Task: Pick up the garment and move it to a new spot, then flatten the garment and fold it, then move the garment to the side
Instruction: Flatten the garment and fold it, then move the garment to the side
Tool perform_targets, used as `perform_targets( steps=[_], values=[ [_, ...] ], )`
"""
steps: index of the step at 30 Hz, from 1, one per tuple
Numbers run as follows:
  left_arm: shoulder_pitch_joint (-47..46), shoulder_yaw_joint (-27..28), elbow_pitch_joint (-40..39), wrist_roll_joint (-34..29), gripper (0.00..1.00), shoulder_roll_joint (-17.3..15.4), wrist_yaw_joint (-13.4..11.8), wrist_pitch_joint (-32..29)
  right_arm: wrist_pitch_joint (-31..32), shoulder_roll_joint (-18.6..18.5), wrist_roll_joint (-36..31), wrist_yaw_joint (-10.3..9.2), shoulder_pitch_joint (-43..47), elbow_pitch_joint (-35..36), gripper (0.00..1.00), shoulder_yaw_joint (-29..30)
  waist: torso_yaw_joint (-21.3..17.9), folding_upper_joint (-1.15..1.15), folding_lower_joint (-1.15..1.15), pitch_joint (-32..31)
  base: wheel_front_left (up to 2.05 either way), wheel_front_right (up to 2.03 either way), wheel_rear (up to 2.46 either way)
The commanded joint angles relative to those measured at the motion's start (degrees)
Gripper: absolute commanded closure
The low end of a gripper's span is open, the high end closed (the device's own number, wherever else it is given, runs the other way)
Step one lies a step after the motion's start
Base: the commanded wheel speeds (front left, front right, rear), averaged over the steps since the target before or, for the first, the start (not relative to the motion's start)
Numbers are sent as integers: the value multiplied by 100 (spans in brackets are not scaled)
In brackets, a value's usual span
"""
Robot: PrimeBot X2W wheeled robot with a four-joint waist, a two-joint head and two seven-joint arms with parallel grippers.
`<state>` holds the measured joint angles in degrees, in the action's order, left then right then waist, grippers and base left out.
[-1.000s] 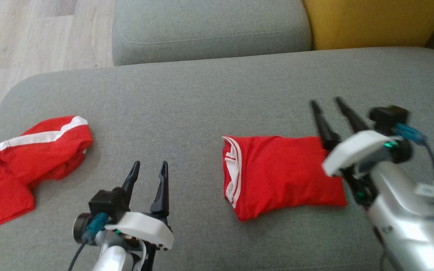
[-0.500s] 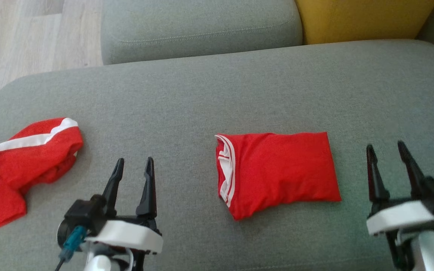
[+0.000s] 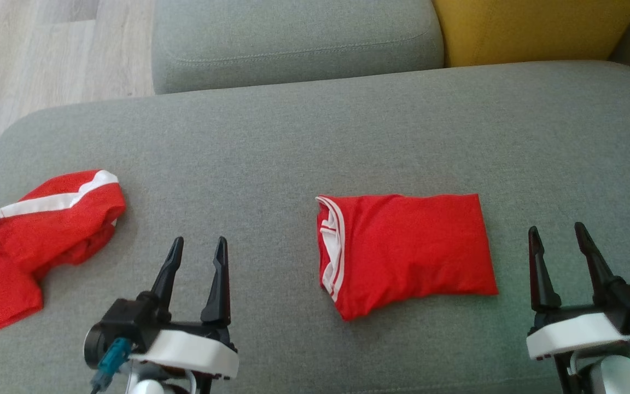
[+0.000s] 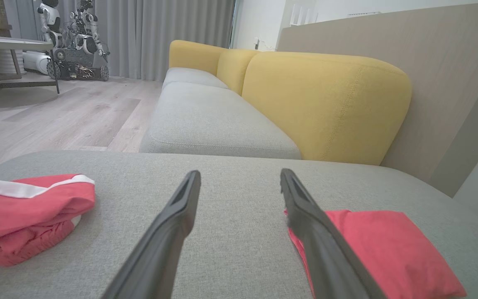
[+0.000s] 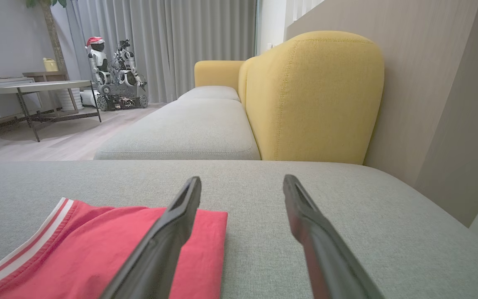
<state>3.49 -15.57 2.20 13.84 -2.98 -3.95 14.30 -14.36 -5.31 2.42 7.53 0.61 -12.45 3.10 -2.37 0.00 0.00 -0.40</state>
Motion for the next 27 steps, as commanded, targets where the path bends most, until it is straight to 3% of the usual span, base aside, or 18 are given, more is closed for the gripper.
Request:
perform_targets(
  steps=[1, 11, 20, 27],
  values=[
    [-170, 184, -154, -39, 0, 11, 26, 70, -60, -12, -66, -4, -106, 209, 0, -95, 6, 0, 0, -4, 0, 0, 0],
    [-209, 112, -111, -61, 0, 11, 36, 70, 71, 52, 84, -4, -164, 45, 0, -107, 32, 0, 0, 121, 0, 0, 0],
    [-454, 23, -34, -129, 0, 11, 91, 70, 858, 199, 958, -4, -840, -912, 0, -193, 134, 0, 0, 547, 0, 0, 0],
    [-609, -55, 20, -154, 0, 11, 89, 70, 1108, 223, 1164, -4, -1326, -1594, 0, -204, 211, 0, 0, 802, 0, 0, 0]
  ],
)
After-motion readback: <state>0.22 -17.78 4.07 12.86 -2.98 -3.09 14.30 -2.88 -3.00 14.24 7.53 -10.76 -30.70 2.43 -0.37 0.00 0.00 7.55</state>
